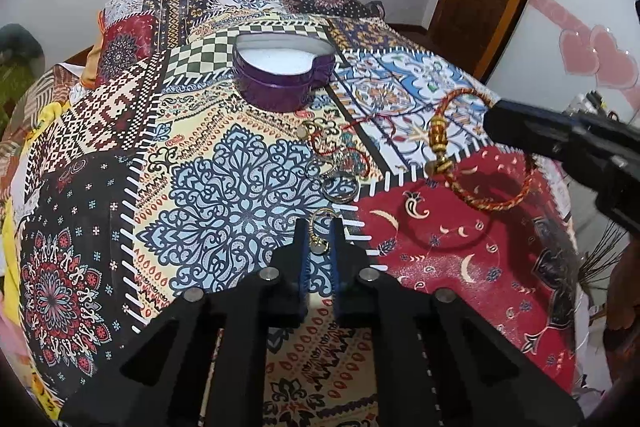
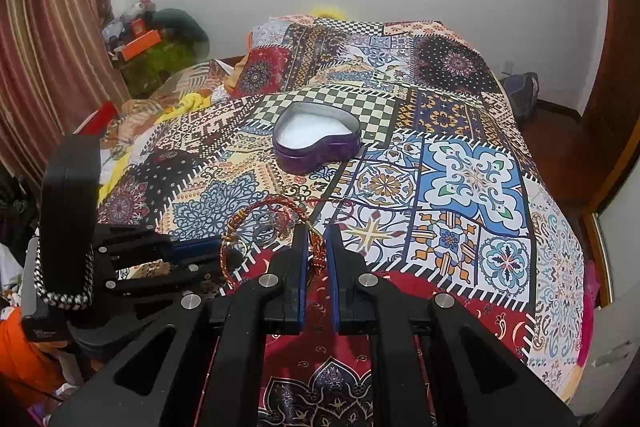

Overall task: Organize jewelry
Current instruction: 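Grasp the orange wire bracelet with the right gripper while the left grasps a small gold ring, then carry both items over the purple tin and open both grippers to drop them in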

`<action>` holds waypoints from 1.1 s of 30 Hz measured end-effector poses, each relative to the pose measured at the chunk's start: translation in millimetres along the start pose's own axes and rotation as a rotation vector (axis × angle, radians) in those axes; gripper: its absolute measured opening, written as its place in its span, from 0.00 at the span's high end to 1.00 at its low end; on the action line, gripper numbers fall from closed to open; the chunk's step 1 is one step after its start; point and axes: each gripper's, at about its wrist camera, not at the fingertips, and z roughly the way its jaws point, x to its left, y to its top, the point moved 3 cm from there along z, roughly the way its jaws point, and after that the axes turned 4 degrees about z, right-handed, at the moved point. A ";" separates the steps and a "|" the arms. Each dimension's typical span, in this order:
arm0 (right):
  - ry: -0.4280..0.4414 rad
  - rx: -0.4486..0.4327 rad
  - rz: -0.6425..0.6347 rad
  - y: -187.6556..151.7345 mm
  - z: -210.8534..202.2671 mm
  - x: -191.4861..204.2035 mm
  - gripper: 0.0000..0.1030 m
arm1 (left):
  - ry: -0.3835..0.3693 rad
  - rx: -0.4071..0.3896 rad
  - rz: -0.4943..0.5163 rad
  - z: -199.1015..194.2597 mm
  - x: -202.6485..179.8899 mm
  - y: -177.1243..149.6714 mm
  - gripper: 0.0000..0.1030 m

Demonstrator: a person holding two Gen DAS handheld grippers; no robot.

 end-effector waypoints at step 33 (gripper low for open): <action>-0.038 -0.118 -0.040 73.4 20.4 -5.3 0.92 | 0.080 -0.274 0.005 -42.6 40.3 95.3 0.93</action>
